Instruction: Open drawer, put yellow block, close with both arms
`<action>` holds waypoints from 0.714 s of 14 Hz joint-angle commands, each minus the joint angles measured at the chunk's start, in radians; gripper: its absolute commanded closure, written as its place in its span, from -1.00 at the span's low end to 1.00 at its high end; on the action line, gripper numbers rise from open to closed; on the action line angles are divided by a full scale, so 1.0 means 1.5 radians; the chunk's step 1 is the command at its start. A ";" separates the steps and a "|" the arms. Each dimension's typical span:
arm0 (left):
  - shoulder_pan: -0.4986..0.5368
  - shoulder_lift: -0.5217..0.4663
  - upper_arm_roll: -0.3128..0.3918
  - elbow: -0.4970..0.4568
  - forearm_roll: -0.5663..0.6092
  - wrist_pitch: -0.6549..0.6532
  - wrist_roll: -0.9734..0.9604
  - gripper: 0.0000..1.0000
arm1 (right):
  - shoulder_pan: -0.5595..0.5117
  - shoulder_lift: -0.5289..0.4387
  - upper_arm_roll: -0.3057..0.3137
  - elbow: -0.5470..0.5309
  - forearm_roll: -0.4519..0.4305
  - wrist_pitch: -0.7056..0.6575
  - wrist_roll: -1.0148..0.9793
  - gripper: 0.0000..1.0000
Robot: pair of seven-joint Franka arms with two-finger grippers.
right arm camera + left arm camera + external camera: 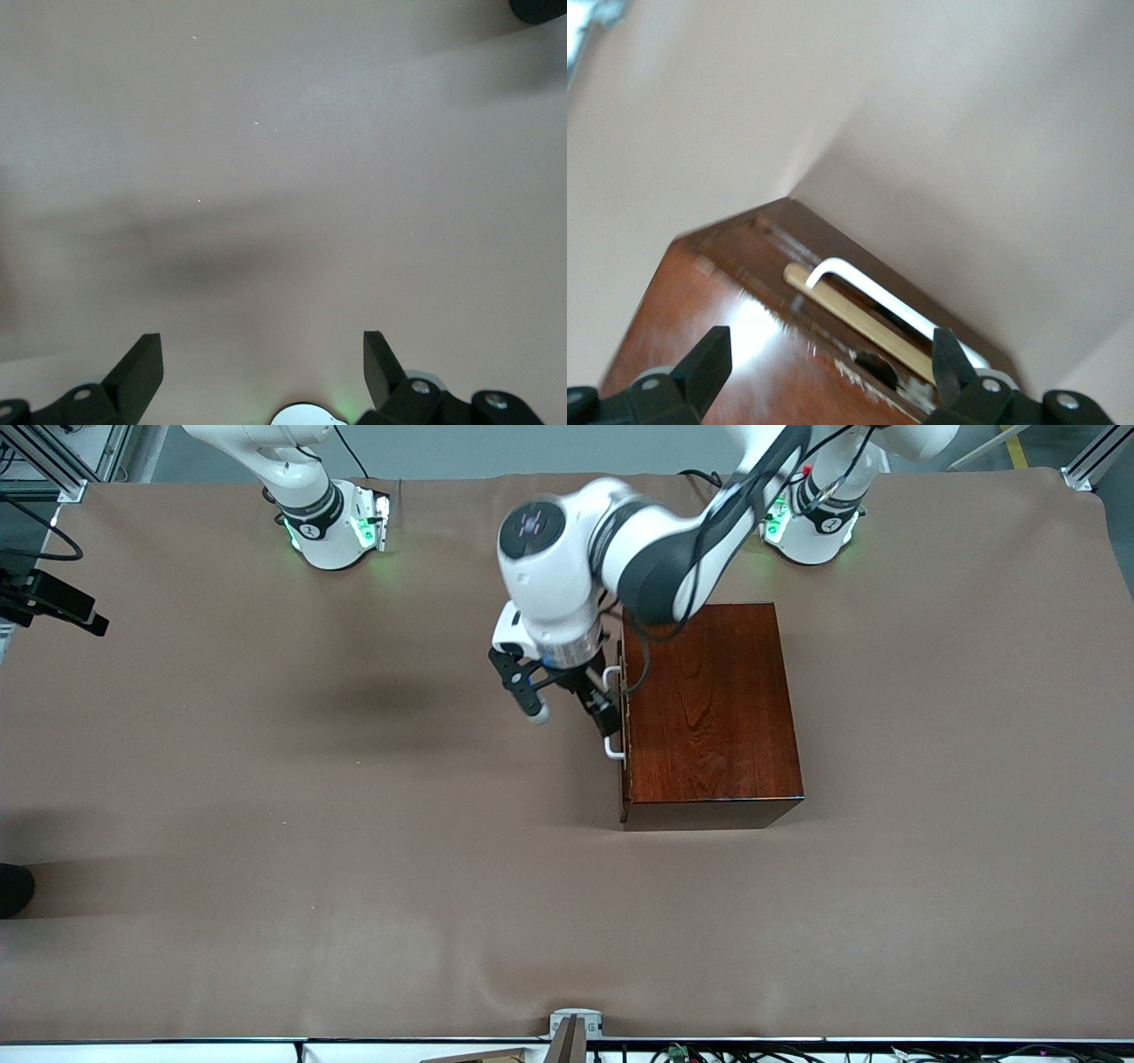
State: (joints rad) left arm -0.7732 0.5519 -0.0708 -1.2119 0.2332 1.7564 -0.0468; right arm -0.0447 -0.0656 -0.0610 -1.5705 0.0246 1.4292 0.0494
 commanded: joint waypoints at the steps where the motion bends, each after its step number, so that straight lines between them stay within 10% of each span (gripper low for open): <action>1: 0.044 -0.059 0.001 -0.020 -0.028 -0.038 -0.205 -1.00 | -0.008 0.000 0.004 0.003 0.002 -0.002 -0.008 -1.00; 10: 0.326 -0.189 0.001 -0.031 -0.154 -0.115 -0.291 -1.00 | -0.004 0.004 0.005 0.003 0.002 -0.004 -0.011 -1.00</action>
State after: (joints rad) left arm -0.3811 0.3245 -0.0592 -1.2173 0.0737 1.6016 -0.4733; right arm -0.0441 -0.0598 -0.0582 -1.5707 0.0249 1.4288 0.0461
